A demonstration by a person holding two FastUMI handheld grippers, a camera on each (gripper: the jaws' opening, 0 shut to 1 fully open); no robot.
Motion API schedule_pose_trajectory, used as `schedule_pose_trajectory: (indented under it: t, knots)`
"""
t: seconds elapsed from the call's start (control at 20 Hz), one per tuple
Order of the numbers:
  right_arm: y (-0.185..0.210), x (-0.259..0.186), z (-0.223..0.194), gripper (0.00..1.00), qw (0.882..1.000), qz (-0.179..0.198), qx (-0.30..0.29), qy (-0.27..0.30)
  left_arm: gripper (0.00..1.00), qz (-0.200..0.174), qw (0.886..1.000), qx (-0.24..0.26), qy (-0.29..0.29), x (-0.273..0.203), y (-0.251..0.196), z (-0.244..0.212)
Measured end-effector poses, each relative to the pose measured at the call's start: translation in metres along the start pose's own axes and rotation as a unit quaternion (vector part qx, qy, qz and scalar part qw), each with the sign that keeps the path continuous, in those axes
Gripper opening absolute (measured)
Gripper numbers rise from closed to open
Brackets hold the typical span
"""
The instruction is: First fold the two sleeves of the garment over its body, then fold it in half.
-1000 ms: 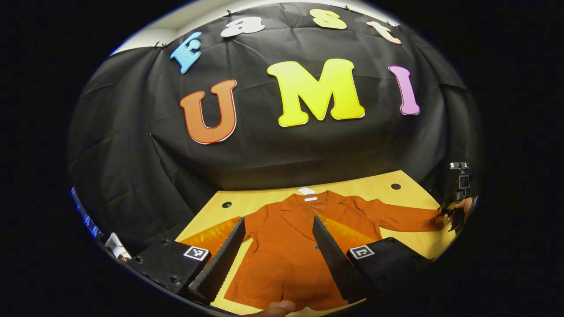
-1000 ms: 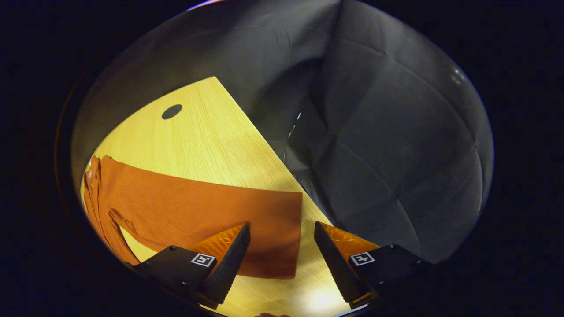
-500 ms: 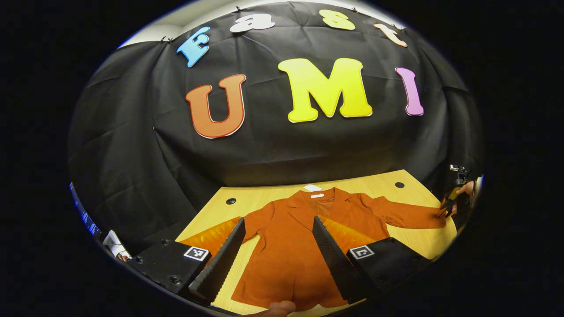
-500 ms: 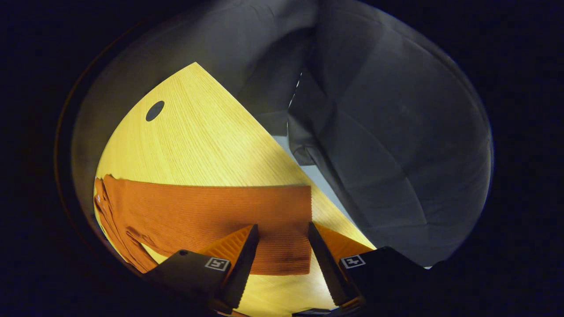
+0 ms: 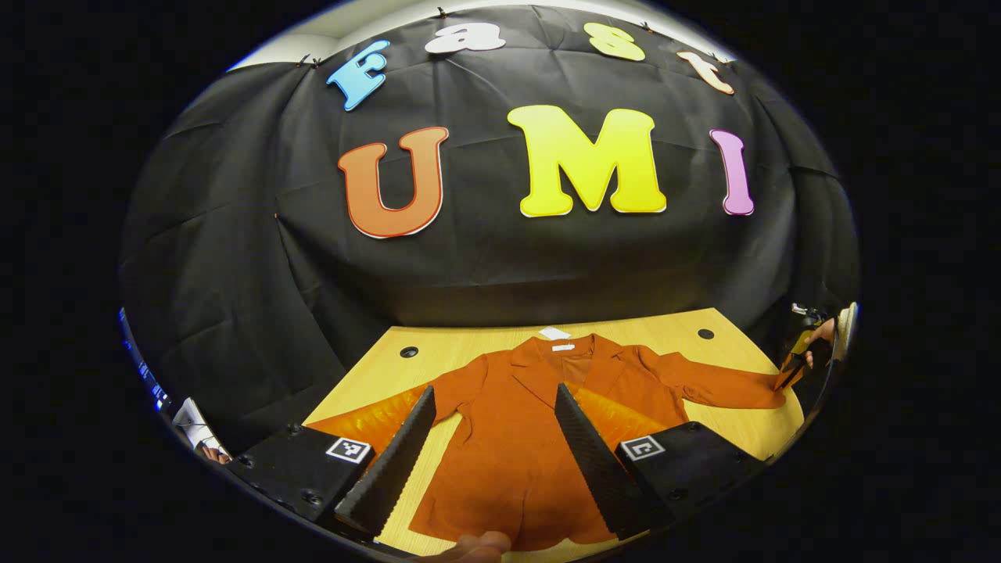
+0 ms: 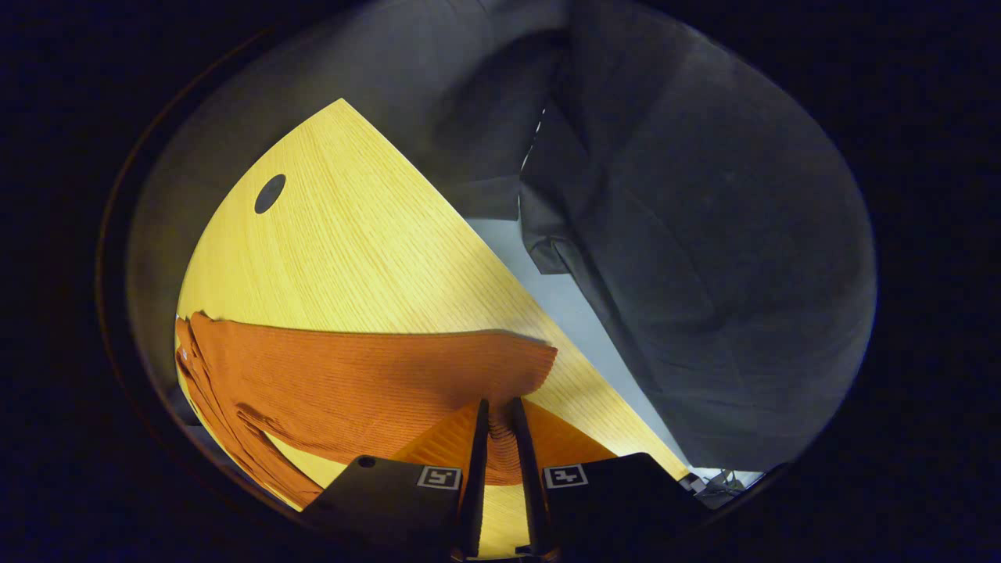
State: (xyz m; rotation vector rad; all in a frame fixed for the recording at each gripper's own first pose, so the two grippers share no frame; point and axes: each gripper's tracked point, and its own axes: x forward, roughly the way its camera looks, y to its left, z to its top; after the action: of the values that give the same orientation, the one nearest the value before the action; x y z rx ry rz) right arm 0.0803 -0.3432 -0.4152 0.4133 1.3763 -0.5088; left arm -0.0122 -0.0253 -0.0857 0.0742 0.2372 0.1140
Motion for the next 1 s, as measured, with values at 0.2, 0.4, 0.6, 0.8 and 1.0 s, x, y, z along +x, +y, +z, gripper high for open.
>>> schedule_pose_trajectory:
  t: [0.2,0.4,0.6,0.8,1.0]
  knots:
    - [0.014,-0.023,0.008,0.24,1.0,0.016,-0.002,-0.02,0.99,-0.006,1.0,-0.015,0.004,0.003,0.003,-0.006]
    - [0.017,-0.041,0.02,0.24,0.998,0.014,-0.02,-0.051,0.99,-0.009,1.0,-0.02,0.0,0.003,0.009,-0.005]
    - [0.0,-0.014,-0.007,0.24,0.998,0.018,0.057,0.013,0.99,-0.006,1.0,-0.015,-0.005,0.006,0.012,-0.003]
    - [-0.024,0.003,-0.005,0.24,0.998,0.009,0.066,0.024,0.99,-0.004,1.0,-0.007,0.0,0.003,0.008,-0.004]
    - [-0.025,0.008,-0.002,0.24,0.998,0.019,0.062,0.028,0.99,-0.005,1.0,-0.004,0.008,0.006,0.003,-0.007]
